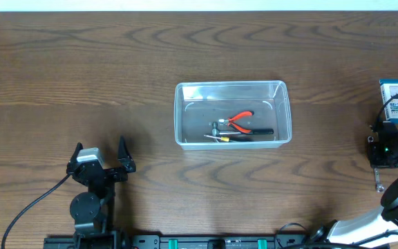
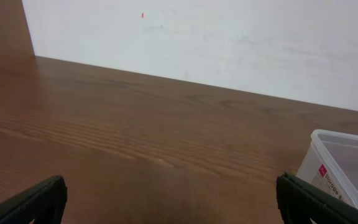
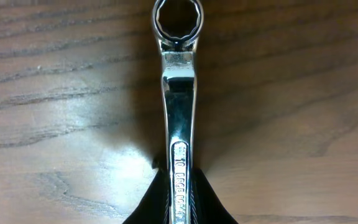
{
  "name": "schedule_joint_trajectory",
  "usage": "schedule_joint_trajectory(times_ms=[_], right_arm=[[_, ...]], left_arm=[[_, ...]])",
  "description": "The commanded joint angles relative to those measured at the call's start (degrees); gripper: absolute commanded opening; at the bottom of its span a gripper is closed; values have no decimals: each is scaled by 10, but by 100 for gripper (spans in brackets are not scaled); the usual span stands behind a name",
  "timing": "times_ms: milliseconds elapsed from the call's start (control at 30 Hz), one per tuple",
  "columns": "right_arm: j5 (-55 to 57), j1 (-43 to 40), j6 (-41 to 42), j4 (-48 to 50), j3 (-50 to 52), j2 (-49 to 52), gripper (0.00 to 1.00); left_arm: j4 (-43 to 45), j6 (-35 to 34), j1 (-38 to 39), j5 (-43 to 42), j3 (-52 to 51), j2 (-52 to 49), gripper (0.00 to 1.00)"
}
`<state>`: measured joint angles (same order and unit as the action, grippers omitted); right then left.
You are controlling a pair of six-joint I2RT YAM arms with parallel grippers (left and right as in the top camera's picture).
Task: Pack container
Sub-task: 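Close the right gripper on the wrench and lift it, then carry the wrench left and lower it into the container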
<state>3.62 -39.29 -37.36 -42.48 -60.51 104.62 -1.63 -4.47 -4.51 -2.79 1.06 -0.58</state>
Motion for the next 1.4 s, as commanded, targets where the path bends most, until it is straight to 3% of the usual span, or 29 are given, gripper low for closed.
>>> schedule_joint_trajectory(times_ms=[0, 367, 667, 1000, 1167, 1367], right_arm=[[-15, 17, 22, -8, -41, 4, 1], [-75, 148, 41, -195, -300, 4, 1], [-97, 367, 40, -314, -465, 4, 1], [-96, 584, -114, -332, -456, 5, 1], [-97, 620, -177, -325, -421, 10, 1], [-97, 621, -180, -289, -359, 33, 1]], left_arm=[[-24, 3, -3, 9, -8, 3, 98], [-24, 3, -3, 9, -8, 3, 98], [-24, 3, -3, 9, -8, 3, 98], [-24, 3, -3, 9, -8, 3, 98], [-24, 3, -3, 9, -8, 3, 98], [-24, 3, -3, 9, -8, 3, 98]])
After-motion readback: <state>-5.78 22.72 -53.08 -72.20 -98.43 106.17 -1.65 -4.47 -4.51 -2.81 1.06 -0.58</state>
